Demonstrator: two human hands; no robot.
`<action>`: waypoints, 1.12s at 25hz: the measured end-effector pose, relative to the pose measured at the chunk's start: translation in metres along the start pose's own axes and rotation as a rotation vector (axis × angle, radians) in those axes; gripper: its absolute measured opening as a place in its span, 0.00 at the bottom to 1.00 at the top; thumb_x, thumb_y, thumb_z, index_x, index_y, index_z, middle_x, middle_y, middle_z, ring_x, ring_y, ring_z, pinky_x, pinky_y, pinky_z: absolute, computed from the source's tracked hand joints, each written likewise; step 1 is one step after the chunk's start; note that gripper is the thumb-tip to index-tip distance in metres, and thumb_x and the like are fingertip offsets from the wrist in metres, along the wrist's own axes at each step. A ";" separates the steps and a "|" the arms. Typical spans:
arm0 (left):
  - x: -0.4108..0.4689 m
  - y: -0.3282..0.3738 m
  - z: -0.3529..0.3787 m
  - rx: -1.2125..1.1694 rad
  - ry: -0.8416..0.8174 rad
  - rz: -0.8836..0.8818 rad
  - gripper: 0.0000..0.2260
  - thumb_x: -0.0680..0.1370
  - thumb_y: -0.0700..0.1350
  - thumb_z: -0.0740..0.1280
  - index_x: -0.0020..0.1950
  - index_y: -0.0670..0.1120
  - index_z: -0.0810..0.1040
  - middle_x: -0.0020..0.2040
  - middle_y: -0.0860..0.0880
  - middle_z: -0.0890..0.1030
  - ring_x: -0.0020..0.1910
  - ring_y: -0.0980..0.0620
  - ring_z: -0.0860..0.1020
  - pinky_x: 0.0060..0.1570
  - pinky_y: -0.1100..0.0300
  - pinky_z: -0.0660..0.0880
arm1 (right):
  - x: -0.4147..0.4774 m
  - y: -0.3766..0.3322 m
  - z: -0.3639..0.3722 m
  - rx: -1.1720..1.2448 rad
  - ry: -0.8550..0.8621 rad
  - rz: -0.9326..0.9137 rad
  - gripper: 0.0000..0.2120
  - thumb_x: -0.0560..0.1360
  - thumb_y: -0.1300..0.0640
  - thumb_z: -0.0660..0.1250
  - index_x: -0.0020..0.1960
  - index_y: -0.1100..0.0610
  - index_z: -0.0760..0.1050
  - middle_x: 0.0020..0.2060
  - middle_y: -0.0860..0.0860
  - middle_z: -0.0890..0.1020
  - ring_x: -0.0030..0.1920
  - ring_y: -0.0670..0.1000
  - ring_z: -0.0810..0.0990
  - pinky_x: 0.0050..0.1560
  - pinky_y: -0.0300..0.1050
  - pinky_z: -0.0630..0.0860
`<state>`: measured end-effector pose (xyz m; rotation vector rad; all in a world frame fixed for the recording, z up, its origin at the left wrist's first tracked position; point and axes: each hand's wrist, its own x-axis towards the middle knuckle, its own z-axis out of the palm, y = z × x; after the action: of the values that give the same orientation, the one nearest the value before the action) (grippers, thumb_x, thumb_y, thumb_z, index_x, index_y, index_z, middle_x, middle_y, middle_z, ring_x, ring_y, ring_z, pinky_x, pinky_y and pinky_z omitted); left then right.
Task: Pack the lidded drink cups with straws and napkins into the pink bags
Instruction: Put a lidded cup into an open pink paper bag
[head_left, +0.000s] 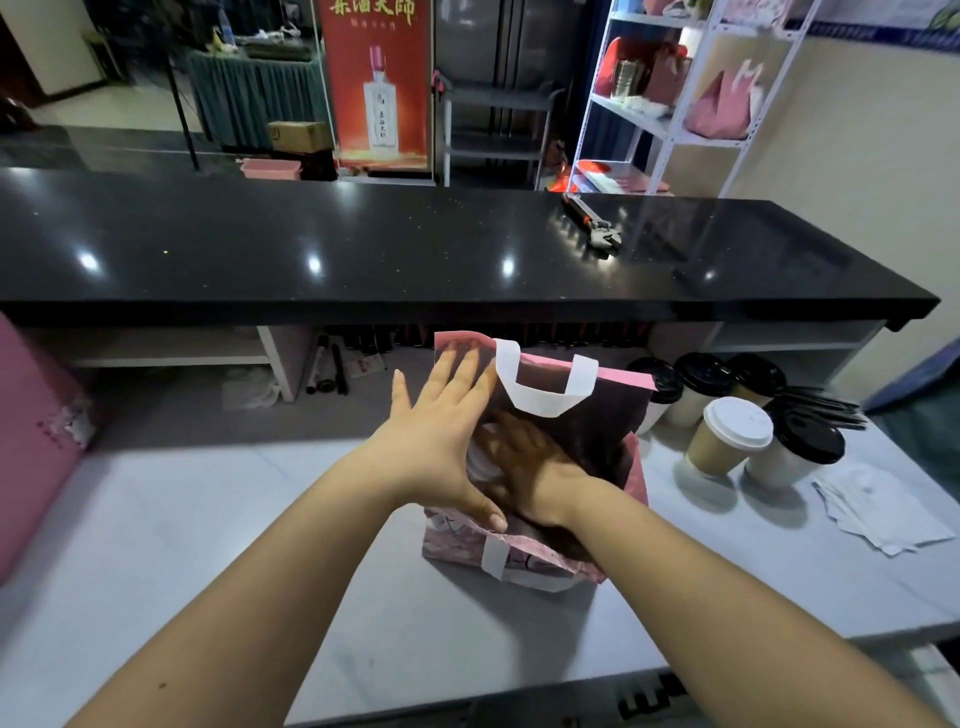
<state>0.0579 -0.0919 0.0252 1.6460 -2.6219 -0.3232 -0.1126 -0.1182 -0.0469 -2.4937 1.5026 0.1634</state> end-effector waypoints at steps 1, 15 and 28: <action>-0.001 0.000 0.002 0.014 0.009 0.000 0.68 0.55 0.70 0.75 0.75 0.53 0.29 0.74 0.54 0.26 0.70 0.53 0.22 0.69 0.31 0.39 | 0.001 0.002 0.002 -0.026 -0.015 -0.029 0.34 0.79 0.40 0.54 0.78 0.46 0.39 0.77 0.49 0.38 0.77 0.54 0.38 0.76 0.53 0.43; 0.011 0.004 -0.026 -0.004 0.442 -0.042 0.22 0.76 0.57 0.65 0.68 0.52 0.71 0.60 0.51 0.73 0.63 0.48 0.66 0.59 0.51 0.68 | -0.046 0.019 -0.101 0.152 -0.111 0.054 0.29 0.75 0.44 0.67 0.74 0.39 0.60 0.70 0.41 0.69 0.66 0.48 0.70 0.63 0.41 0.67; 0.100 0.178 0.000 -0.014 0.429 0.213 0.12 0.76 0.48 0.61 0.58 0.48 0.74 0.54 0.48 0.74 0.56 0.44 0.70 0.49 0.51 0.66 | -0.165 0.144 -0.105 0.264 0.486 0.533 0.11 0.71 0.54 0.70 0.52 0.44 0.77 0.46 0.40 0.77 0.47 0.46 0.77 0.49 0.49 0.76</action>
<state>-0.1444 -0.1070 0.0510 1.2434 -2.4222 0.0198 -0.3194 -0.0680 0.0699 -1.9565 2.1851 -0.5589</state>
